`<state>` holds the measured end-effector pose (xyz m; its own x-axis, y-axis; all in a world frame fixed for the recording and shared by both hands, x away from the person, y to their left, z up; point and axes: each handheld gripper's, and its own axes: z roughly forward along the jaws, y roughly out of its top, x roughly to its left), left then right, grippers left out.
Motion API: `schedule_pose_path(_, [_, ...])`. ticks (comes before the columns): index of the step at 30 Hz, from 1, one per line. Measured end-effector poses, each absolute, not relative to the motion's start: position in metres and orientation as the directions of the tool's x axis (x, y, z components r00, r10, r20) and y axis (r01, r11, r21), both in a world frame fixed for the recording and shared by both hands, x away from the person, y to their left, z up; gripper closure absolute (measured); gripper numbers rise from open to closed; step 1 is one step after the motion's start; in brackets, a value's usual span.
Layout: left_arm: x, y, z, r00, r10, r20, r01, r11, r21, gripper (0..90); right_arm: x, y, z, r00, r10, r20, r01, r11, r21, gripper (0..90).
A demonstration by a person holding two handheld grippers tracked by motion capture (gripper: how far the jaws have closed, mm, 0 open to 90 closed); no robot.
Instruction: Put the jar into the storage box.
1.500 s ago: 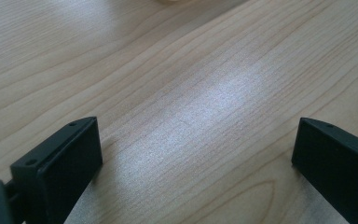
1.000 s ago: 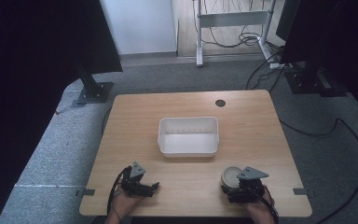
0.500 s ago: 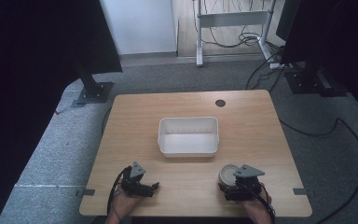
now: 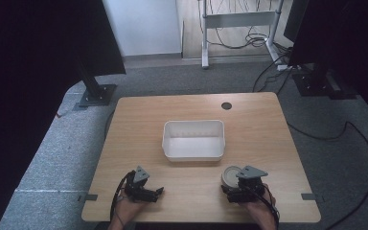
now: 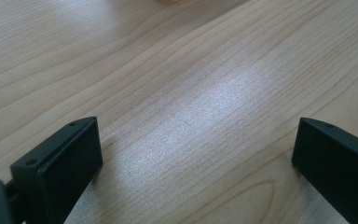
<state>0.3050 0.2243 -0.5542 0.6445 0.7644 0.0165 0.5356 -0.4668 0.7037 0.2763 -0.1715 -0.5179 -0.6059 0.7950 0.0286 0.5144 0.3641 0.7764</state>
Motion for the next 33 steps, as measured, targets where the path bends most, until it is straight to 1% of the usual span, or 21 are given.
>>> schedule_pose_path(33, [0.304, 0.224, -0.554, 0.64, 0.768, 0.017, 0.538, -0.464, 0.704, 1.2, 0.306, -0.14, -0.502, -0.617, 0.786, 0.046, 0.483, 0.332, 0.81, 9.8])
